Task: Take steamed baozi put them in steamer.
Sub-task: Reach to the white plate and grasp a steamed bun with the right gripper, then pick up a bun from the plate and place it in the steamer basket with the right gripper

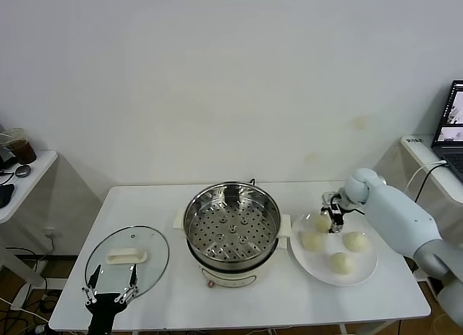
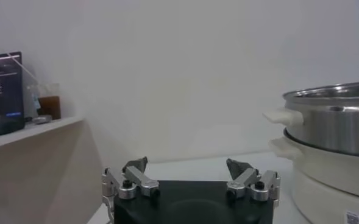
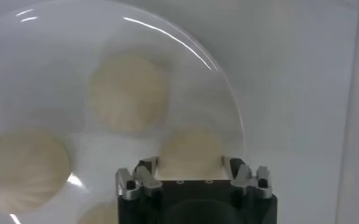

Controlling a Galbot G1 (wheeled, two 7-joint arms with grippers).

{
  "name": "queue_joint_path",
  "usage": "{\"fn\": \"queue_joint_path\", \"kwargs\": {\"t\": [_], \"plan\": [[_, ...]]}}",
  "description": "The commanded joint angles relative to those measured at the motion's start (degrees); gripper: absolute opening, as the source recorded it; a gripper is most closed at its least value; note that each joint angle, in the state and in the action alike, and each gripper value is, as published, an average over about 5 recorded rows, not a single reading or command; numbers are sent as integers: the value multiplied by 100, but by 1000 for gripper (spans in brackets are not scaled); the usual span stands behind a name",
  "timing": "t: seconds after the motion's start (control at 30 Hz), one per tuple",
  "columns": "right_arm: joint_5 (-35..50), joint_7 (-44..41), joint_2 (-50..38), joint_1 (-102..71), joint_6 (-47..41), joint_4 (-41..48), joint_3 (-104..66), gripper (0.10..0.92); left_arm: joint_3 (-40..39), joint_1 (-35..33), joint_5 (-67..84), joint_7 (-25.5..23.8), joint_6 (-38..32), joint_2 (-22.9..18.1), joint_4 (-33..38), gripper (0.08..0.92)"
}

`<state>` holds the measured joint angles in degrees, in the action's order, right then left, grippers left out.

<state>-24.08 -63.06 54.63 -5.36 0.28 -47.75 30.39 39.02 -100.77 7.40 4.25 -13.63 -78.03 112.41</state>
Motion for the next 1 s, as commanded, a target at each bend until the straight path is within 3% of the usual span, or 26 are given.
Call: {"fn": "queue_joint_path", "kwargs": {"t": [0.03, 0.33, 0.7, 1.0], "plan": [[-17, 9, 45, 43, -54, 40, 60, 552, 5, -2, -2, 2, 0, 3, 5, 823], [297, -130, -212, 203, 10, -280, 199, 518, 21, 5, 12, -14, -13, 30, 4, 823], [2092, -512, -1169, 2119, 316, -1752, 1524, 518, -80, 110, 77, -57, -4, 125, -23, 823], [3361, -471, -601, 3792, 859, -2349, 2893, 526, -109, 96, 106, -65, 31, 210, -15, 823]]}}
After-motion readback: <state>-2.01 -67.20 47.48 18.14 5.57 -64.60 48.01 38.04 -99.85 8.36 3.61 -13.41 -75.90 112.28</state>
